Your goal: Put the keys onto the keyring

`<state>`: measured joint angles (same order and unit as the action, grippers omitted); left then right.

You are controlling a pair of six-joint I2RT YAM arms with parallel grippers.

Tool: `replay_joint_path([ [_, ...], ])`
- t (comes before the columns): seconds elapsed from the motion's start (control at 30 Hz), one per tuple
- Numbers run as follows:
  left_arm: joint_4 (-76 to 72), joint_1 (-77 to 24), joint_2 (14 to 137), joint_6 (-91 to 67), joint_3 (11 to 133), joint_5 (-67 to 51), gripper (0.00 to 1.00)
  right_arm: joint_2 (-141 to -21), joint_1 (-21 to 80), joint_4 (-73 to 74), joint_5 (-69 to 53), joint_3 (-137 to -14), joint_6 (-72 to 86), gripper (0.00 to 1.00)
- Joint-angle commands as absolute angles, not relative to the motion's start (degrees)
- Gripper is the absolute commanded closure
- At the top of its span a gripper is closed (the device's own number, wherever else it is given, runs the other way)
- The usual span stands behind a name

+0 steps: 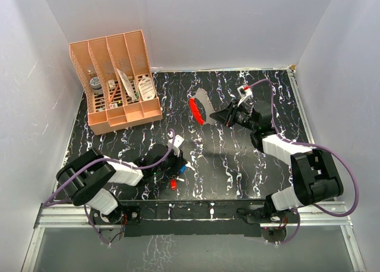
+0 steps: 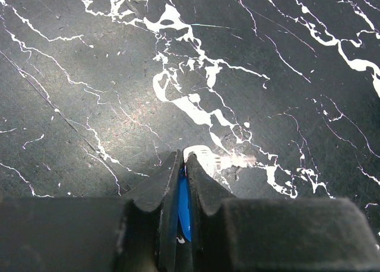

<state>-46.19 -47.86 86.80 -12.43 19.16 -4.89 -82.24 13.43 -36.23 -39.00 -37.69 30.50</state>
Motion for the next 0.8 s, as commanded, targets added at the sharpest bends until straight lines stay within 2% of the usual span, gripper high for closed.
replay_joint_path([
  [0.0, -46.39, -48.25, 85.6, -11.69, 19.89, -4.65, 0.96, -82.03, 13.0, -41.22, -39.97, -37.89, 30.86, 1.0],
  [0.07, -45.39, -48.25, 84.41, -11.65, 20.16, -4.38, 1.0, -81.97, 13.01, -41.19, -39.98, -37.84, 30.85, 1.0],
  [0.43, -39.61, -48.23, 70.86, -10.44, 22.84, -4.88, 1.0, -79.74, 13.09, -36.93, -40.87, -38.41, 28.74, 1.0],
  [0.77, -50.02, -48.25, 71.98, -4.21, 21.65, -7.88, 1.0, -75.8, 13.64, -35.15, -41.12, -36.84, 31.54, 1.0],
])
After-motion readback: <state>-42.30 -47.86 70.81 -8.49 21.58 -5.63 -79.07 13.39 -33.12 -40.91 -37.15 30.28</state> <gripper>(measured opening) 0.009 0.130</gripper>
